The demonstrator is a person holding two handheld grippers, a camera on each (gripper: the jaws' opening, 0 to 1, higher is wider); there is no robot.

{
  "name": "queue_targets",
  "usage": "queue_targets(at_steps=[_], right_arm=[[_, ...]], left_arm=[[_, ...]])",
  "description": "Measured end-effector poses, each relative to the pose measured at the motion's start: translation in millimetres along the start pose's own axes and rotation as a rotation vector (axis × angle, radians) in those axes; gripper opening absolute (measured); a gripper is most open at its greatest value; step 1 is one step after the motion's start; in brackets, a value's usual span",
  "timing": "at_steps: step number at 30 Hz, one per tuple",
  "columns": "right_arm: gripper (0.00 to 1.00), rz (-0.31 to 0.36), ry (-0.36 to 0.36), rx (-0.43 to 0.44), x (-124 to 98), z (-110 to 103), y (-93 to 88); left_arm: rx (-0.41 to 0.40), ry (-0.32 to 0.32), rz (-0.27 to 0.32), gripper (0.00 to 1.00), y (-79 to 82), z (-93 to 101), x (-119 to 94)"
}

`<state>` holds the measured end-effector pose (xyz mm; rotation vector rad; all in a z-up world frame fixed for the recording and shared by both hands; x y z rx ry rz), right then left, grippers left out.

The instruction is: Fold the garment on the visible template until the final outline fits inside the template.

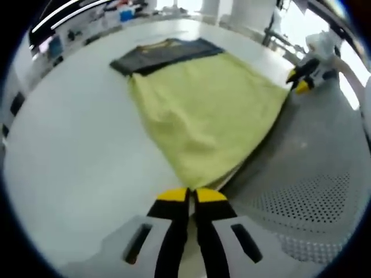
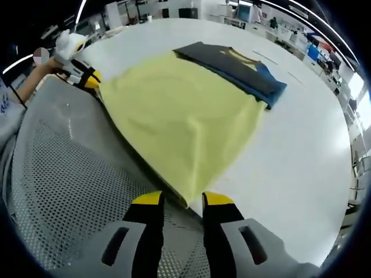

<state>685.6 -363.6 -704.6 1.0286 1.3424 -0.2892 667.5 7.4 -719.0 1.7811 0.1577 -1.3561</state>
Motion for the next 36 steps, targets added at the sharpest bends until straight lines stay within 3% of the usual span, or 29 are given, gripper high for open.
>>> queue_targets(at_steps=[6, 13, 36], right_arm=[[0.18, -0.056, -0.007, -0.014, 6.1, -1.4, -5.5], [0.14, -0.043, 0.019, 0.008, 8.0, -5.1, -3.1], [0.06, -0.082, -0.009, -0.024, 23.6, -3.8, -6.3]], left_arm=[[-0.004, -0.002, 0.000, 0.00, -0.2, 0.8, 0.6], [-0.013, -0.003, 0.006, 0.00, 0.4, 0.5, 0.0], [-0.027, -0.018, 0.008, 0.00, 1.5, 1.4, 0.1]])
Point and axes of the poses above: the point that each gripper's makers call its tool centre point, and the gripper's own axes: x roughly forward along the fingers, z roughly to its right, y roughly out of its top, the point moved 6 cm from there along -x, roughly backward along the fingers, and after that the axes turned 12 degrees about x, right-handed, at the moved point
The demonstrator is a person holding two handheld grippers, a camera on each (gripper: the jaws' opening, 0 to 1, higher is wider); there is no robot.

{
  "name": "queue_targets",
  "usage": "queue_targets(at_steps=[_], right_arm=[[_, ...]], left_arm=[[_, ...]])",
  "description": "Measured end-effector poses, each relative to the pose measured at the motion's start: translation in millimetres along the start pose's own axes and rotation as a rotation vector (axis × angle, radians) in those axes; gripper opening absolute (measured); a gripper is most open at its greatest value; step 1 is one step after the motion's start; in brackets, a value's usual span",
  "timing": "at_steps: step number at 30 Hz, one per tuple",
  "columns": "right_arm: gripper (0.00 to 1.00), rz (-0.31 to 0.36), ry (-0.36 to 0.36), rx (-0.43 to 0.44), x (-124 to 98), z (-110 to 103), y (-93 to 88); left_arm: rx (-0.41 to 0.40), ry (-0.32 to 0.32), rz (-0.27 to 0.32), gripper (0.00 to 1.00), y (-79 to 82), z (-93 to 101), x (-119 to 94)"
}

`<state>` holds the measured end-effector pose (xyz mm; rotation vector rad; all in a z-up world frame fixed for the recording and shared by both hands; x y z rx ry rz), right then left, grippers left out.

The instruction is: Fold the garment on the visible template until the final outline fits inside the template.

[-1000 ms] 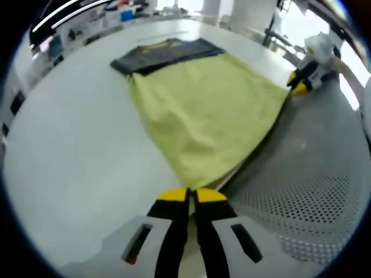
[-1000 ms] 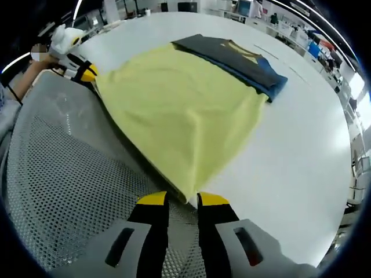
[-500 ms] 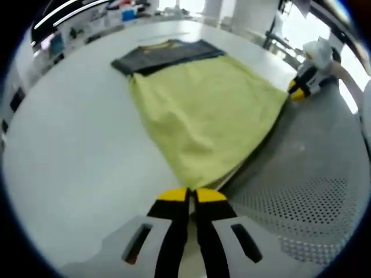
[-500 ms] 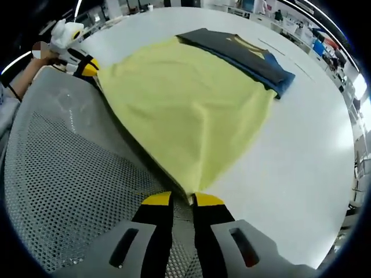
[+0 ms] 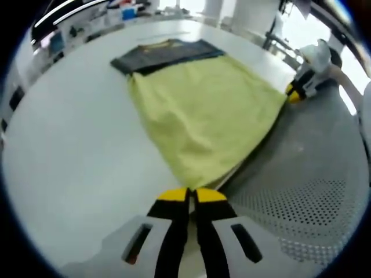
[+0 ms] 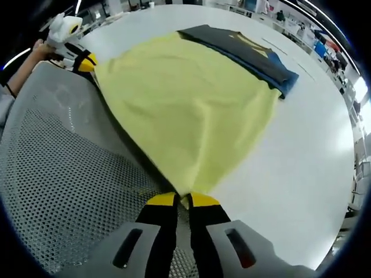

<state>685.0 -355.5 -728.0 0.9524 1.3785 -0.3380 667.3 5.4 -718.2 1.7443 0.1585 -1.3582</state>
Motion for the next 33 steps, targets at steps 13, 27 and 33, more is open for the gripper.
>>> queue_targets(at_steps=[13, 27, 33], right_arm=[[0.02, 0.006, -0.001, -0.013, 1.7, 1.7, 0.6], [0.02, 0.007, -0.014, 0.040, -9.0, 7.1, -0.4], [0.02, 0.043, -0.017, 0.070, -22.4, 10.3, 0.2]], left_arm=[[-0.019, -0.006, -0.002, 0.00, 0.9, -0.1, -0.7], [-0.104, -0.002, 0.040, 0.00, 8.8, 0.4, -12.3], [-0.101, -0.019, 0.074, 0.00, 20.7, 4.6, -21.2]])
Point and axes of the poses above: the point that each gripper's makers call its tool centre point, and the gripper's own axes: x roughly forward along the fingers, z roughly to its right, y roughly out of its top, the point moved 6 cm from there along -x, roughly backward along the fingers, and after that the axes turned 12 degrees about x, right-handed, at the moved point
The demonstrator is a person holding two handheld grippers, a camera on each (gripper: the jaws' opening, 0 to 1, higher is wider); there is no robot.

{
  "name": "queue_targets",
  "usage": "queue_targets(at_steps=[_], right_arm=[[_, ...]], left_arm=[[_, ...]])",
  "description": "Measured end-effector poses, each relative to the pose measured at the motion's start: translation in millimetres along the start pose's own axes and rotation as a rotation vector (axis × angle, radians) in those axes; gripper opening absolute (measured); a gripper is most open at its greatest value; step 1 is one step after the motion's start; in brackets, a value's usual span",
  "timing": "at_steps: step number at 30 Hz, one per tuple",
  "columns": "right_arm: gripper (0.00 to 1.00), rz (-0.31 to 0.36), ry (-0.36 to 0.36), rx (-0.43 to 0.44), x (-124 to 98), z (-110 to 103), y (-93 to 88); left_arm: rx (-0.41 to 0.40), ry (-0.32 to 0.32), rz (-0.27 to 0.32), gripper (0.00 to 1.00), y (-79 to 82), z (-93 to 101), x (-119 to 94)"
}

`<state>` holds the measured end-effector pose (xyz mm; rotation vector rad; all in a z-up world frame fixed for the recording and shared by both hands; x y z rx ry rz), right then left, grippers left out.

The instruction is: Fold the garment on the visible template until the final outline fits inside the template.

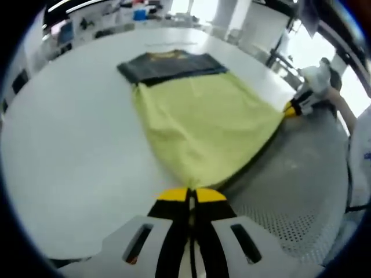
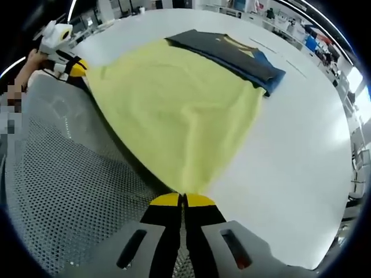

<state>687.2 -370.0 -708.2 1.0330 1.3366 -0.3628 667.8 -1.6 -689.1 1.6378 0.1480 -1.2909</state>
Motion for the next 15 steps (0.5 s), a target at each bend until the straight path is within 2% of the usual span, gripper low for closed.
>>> queue_targets(at_steps=[6, 15], right_arm=[[0.01, 0.037, -0.002, 0.027, -10.7, 0.7, 3.2], [0.01, 0.055, -0.019, 0.044, -22.2, 5.3, 3.4]], left_arm=[[-0.002, -0.006, 0.000, 0.00, 7.6, 1.7, -7.9], [0.006, -0.010, -0.010, 0.00, 11.3, 4.4, -15.9]])
Point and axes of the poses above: the point that each gripper's makers call its tool centre point, and the gripper's own axes: x roughly forward along the fingers, z roughly to its right, y roughly out of its top, the point moved 6 cm from there along -x, roughly backward along the fingers, and after that the axes turned 12 degrees about x, right-handed, at the moved point
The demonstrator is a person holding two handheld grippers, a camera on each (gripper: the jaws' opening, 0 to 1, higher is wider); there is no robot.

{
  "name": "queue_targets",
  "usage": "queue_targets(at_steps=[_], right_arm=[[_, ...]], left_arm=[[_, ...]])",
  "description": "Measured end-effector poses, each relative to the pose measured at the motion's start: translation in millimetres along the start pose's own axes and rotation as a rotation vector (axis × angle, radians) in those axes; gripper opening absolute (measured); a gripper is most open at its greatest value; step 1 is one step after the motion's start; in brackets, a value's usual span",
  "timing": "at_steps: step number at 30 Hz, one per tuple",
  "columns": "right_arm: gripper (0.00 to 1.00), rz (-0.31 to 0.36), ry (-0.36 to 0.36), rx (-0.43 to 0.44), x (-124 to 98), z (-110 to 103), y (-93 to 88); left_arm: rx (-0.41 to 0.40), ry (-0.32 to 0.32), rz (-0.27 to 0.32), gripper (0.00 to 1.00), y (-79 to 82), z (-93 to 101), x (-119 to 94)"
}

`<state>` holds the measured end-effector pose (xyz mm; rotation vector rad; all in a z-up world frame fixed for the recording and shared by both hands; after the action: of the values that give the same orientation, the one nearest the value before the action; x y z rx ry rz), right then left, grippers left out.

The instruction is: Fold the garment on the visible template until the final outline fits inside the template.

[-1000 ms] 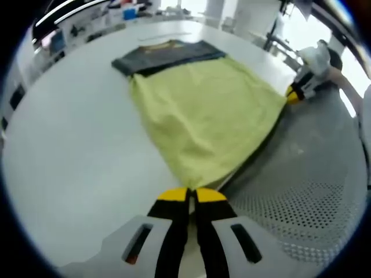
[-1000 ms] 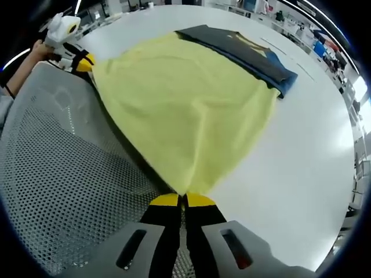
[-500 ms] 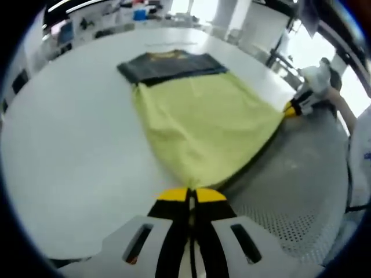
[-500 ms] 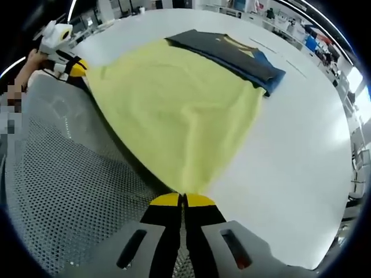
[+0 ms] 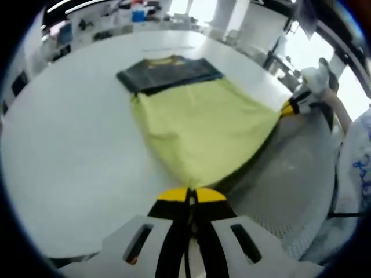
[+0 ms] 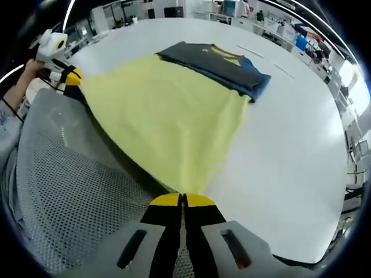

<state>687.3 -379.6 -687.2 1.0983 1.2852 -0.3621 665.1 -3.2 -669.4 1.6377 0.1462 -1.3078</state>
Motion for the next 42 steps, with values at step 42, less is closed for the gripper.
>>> queue_targets(at_steps=[42], right_arm=[[0.01, 0.091, 0.029, -0.025, -76.4, -17.3, 9.7]], left_arm=[[0.105, 0.003, -0.010, 0.00, 21.6, 20.0, -61.9]])
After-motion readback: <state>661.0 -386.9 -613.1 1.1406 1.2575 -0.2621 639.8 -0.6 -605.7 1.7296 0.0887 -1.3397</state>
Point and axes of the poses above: the point that each gripper's makers call its tool centre point, and the gripper's own axes: x roughly forward along the fingers, z roughly to its right, y roughly out of its top, the point moved 6 cm from there along -x, roughly backward along the fingers, and after that the axes turned 12 degrees about x, right-handed, at the moved point
